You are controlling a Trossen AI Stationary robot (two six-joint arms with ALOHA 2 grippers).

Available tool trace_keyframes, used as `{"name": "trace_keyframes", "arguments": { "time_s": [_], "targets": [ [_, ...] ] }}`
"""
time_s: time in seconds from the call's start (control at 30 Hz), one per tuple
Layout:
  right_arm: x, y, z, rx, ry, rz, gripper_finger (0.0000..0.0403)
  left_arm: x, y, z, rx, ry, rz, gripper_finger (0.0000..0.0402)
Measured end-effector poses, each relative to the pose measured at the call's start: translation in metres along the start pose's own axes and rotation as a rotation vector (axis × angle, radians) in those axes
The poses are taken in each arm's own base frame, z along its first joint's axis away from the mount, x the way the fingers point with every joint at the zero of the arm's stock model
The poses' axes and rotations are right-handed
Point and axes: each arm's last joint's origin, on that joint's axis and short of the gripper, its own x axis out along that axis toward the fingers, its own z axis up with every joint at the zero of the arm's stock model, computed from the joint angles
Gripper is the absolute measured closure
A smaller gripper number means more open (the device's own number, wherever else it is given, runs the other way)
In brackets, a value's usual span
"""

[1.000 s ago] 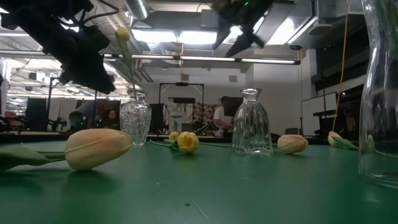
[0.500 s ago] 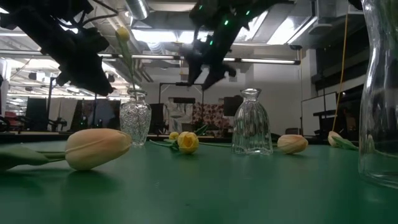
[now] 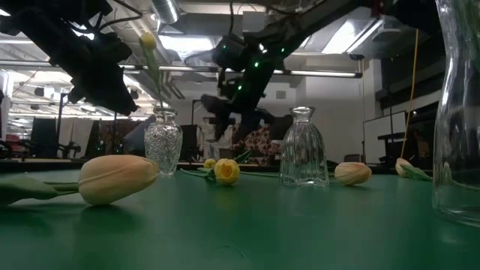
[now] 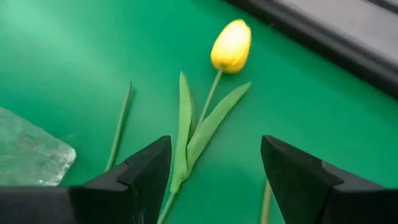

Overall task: Sort flowers into vase by color
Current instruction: Put the top yellow tulip into the top left transparent vase

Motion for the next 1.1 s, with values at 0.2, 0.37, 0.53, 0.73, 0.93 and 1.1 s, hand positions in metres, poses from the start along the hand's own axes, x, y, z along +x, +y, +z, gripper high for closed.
{"name": "trace_keyframes", "arguments": {
  "time_s": [0.2,0.37,0.53,0.73,0.93,1.1],
  "targets": [
    [0.019,0.002,-0.009,0.025,0.027,0.015,0.0153,0.000,0.000,0.000,-0.012,0.000,0.000,0.0284],
    [0.027,0.003,-0.013,0.040,0.035,0.018,0.0153,0.000,0.000,0.000,-0.013,-0.001,0.000,0.0284],
    [0.036,0.009,-0.022,0.029,0.029,0.010,0.0154,0.000,0.000,0.000,-0.017,-0.001,0.001,0.0284],
    [0.038,0.014,-0.023,0.032,0.017,0.031,0.0180,0.000,0.000,0.000,-0.017,0.000,0.001,0.0284],
    [0.040,0.013,-0.025,0.056,0.035,0.032,0.0215,0.000,0.000,0.000,-0.020,-0.001,0.001,0.0284],
    [0.038,0.019,-0.032,0.082,0.077,0.049,0.0241,0.000,0.000,0.000,-0.042,-0.001,0.000,0.0284]
  ]
}}
